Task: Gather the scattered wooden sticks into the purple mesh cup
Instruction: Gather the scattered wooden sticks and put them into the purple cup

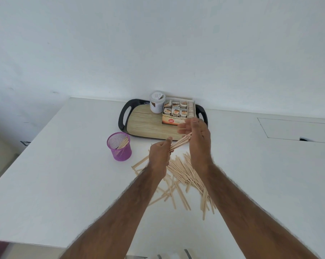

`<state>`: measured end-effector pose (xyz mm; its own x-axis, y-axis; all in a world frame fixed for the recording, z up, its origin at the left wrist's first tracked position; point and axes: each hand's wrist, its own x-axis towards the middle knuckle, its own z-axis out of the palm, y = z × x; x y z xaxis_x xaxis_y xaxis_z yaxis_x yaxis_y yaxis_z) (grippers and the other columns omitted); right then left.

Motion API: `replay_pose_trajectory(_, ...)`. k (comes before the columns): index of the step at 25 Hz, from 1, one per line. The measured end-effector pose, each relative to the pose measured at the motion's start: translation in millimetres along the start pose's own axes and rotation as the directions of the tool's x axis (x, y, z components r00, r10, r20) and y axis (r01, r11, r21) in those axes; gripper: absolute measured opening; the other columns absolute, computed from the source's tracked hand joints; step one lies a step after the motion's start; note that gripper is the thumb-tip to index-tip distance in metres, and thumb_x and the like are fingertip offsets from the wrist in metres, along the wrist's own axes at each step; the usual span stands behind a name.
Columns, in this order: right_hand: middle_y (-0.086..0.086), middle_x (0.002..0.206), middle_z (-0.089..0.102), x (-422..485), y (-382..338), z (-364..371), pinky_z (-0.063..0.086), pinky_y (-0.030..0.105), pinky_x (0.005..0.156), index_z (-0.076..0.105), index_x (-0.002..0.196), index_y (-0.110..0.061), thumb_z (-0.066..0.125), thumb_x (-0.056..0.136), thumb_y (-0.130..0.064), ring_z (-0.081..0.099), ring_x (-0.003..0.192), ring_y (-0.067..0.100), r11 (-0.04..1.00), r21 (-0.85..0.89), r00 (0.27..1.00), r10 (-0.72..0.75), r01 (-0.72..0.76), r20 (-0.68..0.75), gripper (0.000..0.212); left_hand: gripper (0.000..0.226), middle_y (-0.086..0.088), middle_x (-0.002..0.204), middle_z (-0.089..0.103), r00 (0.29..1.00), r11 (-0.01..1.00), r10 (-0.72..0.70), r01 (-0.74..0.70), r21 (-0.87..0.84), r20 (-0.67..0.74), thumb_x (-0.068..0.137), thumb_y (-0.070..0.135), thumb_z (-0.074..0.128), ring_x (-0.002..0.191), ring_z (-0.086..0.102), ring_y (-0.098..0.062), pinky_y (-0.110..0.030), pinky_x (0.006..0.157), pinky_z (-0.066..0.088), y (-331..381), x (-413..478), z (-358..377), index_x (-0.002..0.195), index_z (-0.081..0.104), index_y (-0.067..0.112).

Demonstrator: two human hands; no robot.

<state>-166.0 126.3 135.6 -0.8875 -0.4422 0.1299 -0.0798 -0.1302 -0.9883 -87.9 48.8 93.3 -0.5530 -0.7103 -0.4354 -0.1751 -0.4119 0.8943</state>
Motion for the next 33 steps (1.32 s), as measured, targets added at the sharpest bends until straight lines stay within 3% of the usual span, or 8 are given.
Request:
replay_pose_trajectory(6,0.007,0.07,0.065,-10.3,9.6,-0.9,0.055,0.043,0.06,0.063,0.079,-0.012,0.045,0.104,-0.03,0.064,0.065,0.026,0.9,-0.436,0.994,0.045,0.004,0.101,0.036,0.043,0.006,0.05,0.047,0.993,0.993,0.115,-0.115,0.026,-0.018,0.099,0.038,0.063,0.041,0.034,-0.007,-0.023,0.039,0.028,1.1,-3.9,2.5,0.064,0.071,0.017)
replay_pose_trajectory(10,-0.006,0.06,0.049,-16.0,11.2,-4.7,0.036,0.032,0.052,0.044,0.069,-0.02,0.041,0.106,-0.037,0.043,0.055,0.012,0.735,-0.677,0.994,0.045,0.033,0.098,0.041,0.043,0.0,0.055,0.041,0.987,0.987,0.15,-0.147,0.06,-0.056,0.097,0.045,0.065,0.045,0.03,-0.01,-0.024,0.039,0.025,-4.2,-1.9,-2.1,0.068,0.06,0.012)
replay_pose_trajectory(12,-0.004,0.06,0.05,-11.9,9.1,-9.0,0.035,0.03,0.05,0.05,0.069,-0.016,0.046,0.106,-0.033,0.044,0.053,0.012,0.789,-0.614,0.974,0.152,-0.017,0.168,0.04,0.048,0.0,0.055,0.039,0.984,0.982,0.171,-0.167,0.093,-0.044,0.095,0.045,0.068,0.044,0.028,-0.01,-0.023,0.04,0.024,-7.0,-1.0,-5.4,0.067,0.06,0.007)
replay_pose_trajectory(15,0.014,0.071,0.068,-4.3,1.0,-21.6,0.048,0.027,0.046,0.072,0.085,-0.003,0.063,0.1,-0.021,0.06,0.052,0.017,0.906,-0.315,0.911,0.357,-0.284,0.206,0.025,0.054,-0.001,0.053,0.041,0.973,0.97,0.206,-0.189,0.152,-0.103,0.094,0.04,0.07,0.045,0.031,-0.012,-0.023,0.04,0.025,-13.7,3.4,-12.0,0.073,0.064,-0.009)
replay_pose_trajectory(18,0.023,0.084,0.073,-3.2,-2.2,-27.4,0.061,0.027,0.061,0.076,0.094,0.003,0.074,0.091,-0.006,0.07,0.064,0.022,0.911,-0.164,0.892,0.406,-0.378,0.198,0.01,0.049,0.001,0.05,0.045,0.963,0.968,0.219,-0.195,0.156,-0.159,0.095,0.043,0.069,0.044,0.035,-0.01,-0.025,0.04,0.028,-17.3,4.7,-14.8,0.07,0.072,0.001)
replay_pose_trajectory(28,0.019,0.083,0.073,-8.0,-2.9,-26.4,0.064,0.033,0.073,0.075,0.087,0.004,0.076,0.084,0.008,0.074,0.073,0.027,0.934,-0.199,0.909,0.341,-0.298,0.239,0.006,0.059,0.009,0.038,0.046,0.948,0.932,0.283,-0.235,0.278,-0.147,0.1,0.052,0.056,0.035,0.037,-0.004,-0.024,0.043,0.031,-15.9,3.7,-23.5,0.059,0.073,0.014)
replay_pose_trajectory(31,0.017,0.077,0.071,-7.3,-1.1,-25.0,0.063,0.032,0.07,0.073,0.085,0.004,0.075,0.083,0.01,0.073,0.069,0.026,0.924,-0.293,0.905,0.328,-0.247,0.272,0.006,0.061,0.008,0.052,0.06,0.944,0.92,0.302,-0.252,0.3,-0.135,0.106,0.05,0.043,0.051,0.054,-0.008,-0.027,0.051,0.042,-27.3,4.2,-37.1,0.068,0.075,0.015)
replay_pose_trajectory(33,0.017,0.078,0.071,-5.6,1.3,-25.3,0.062,0.027,0.065,0.073,0.084,0.003,0.074,0.084,0.01,0.073,0.068,0.025,0.915,-0.321,0.91,0.332,-0.245,0.25,0.007,0.047,0.001,0.078,0.071,0.91,0.891,0.371,-0.291,0.348,-0.188,0.108,0.041,0.041,0.073,0.064,-0.016,-0.031,0.065,0.048,-43.8,2.5,-59.9,0.081,0.071,0.017)
